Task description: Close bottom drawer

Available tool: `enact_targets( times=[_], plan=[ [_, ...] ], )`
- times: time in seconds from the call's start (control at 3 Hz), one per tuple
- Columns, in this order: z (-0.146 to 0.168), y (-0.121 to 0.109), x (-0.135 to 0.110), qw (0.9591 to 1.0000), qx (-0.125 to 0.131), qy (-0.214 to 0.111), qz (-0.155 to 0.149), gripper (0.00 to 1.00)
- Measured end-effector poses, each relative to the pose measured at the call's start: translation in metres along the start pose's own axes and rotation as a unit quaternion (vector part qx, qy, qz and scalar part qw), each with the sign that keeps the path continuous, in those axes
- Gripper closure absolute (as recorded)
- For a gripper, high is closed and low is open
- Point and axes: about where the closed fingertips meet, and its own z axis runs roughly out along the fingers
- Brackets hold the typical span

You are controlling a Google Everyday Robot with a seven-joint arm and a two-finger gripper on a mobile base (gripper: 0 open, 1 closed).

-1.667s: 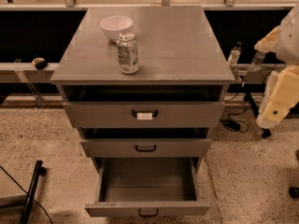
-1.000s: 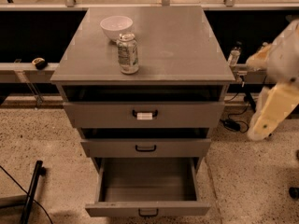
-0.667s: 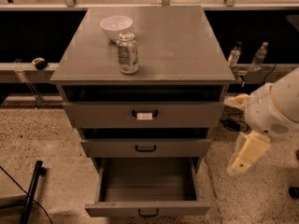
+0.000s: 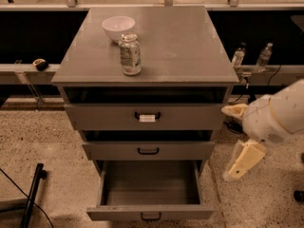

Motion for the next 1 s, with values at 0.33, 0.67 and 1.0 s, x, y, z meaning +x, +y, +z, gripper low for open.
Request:
enact_targets(
  times=[0.33, 0.67, 1.0],
  plan=[
    [0.083, 0.018, 0.025, 0.9926, -0.023, -0.115, 0.034, 0.0],
    [0.146, 0.032, 0.041, 0.9786, -0.023, -0.2, 0.043, 0.0],
    [0.168, 0.038, 0.05, 0.9745, -0.032, -0.22, 0.033, 0.0]
  ],
)
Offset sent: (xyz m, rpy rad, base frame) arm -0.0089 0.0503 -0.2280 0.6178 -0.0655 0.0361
